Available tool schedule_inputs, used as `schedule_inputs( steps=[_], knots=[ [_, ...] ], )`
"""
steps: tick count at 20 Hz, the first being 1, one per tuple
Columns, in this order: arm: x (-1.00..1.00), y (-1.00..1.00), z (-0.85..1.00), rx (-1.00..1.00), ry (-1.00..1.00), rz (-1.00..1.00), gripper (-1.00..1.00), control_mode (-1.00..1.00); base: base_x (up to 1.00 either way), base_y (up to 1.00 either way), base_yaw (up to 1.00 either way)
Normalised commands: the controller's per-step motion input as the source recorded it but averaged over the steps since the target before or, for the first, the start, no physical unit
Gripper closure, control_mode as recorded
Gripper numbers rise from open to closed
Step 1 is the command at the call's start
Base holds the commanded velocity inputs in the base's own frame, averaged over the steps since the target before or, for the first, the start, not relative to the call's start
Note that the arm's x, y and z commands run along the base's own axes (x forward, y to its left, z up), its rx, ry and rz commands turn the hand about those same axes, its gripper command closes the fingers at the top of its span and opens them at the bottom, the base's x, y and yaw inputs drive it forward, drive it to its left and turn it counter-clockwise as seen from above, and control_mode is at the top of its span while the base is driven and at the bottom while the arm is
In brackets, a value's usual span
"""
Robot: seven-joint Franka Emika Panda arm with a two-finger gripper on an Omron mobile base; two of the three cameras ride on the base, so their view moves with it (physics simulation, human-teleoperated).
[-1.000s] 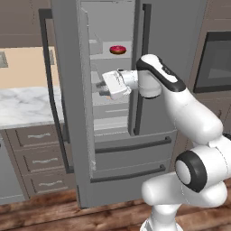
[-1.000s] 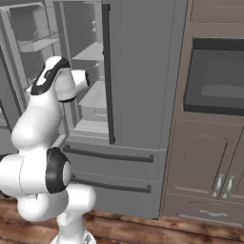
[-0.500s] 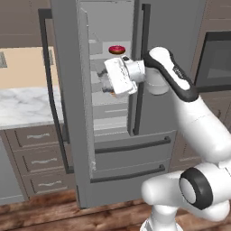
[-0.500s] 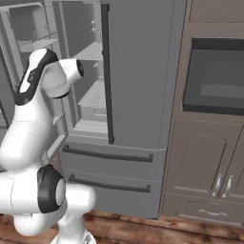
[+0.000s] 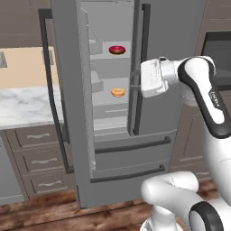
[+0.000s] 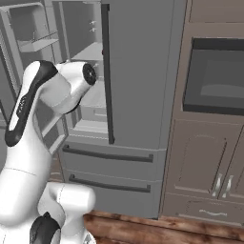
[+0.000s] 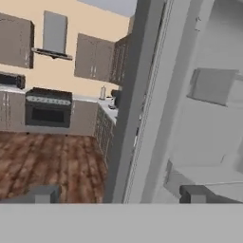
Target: Take the donuts from the fridge and place them on the empty tray on the dining counter.
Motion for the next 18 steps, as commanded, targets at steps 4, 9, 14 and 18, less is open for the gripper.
schedule_inputs(
  steps=[4, 9, 14, 18],
  knots=[
    [0.00, -0.93, 0.00, 0.00, 0.27, -0.66, -1.00, -1.00, 0.00, 0.00, 0.00],
    [0.17, -0.96, 0.00, -0.03, 0.21, -0.62, -1.00, -1.00, 0.00, 0.00, 0.00],
    [0.80, -0.39, 0.00, -0.08, 0.11, -0.34, -1.00, -1.00, 0.00, 0.00, 0.00],
    [1.00, -0.03, 0.00, -0.05, 0.01, -0.10, -1.00, -1.00, 0.00, 0.00, 0.00]
  ],
)
